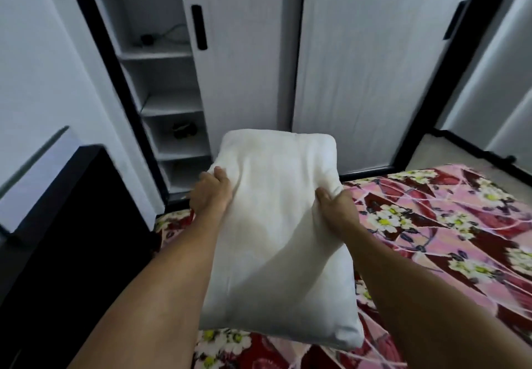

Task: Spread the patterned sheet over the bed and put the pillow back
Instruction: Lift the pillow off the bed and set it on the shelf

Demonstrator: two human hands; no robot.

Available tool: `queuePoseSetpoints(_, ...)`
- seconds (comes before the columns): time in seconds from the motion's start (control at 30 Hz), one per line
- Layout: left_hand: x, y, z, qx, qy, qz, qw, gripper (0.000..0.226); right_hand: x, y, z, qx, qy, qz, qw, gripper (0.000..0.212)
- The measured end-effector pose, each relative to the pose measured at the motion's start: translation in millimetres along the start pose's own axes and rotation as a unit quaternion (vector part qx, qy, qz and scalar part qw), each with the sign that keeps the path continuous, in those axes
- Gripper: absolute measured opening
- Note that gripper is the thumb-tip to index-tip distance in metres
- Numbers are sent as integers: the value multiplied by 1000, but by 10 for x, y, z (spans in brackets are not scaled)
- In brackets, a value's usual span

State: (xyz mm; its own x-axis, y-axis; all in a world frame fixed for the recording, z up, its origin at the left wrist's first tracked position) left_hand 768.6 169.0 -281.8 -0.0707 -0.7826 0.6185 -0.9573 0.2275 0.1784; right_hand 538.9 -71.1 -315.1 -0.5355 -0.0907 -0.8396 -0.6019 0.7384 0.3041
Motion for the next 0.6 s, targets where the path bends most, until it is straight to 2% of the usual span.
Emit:
queuePoseSetpoints(0.23,1602,823,364,-37,11,80,996,63,42,472,-1851,103,-6,0,995,69)
queuePoseSetpoints(0.6,3621,2634,1402,-141,7,214,967,65,852,1698,-4454,268,-2,67,961,69)
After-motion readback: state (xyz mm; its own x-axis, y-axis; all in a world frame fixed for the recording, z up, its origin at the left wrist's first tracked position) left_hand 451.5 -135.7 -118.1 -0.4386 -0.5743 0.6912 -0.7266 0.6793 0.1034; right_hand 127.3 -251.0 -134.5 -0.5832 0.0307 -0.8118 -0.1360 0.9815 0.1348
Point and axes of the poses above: each hand's wrist, its own y-axis away from the middle knuckle, its own z-axis out of the palm, x = y × z, the point moved 7 cm from there along -y, towards the middle knuckle, and after that the axes turned 14 degrees about -x, right-handed, at the moved point
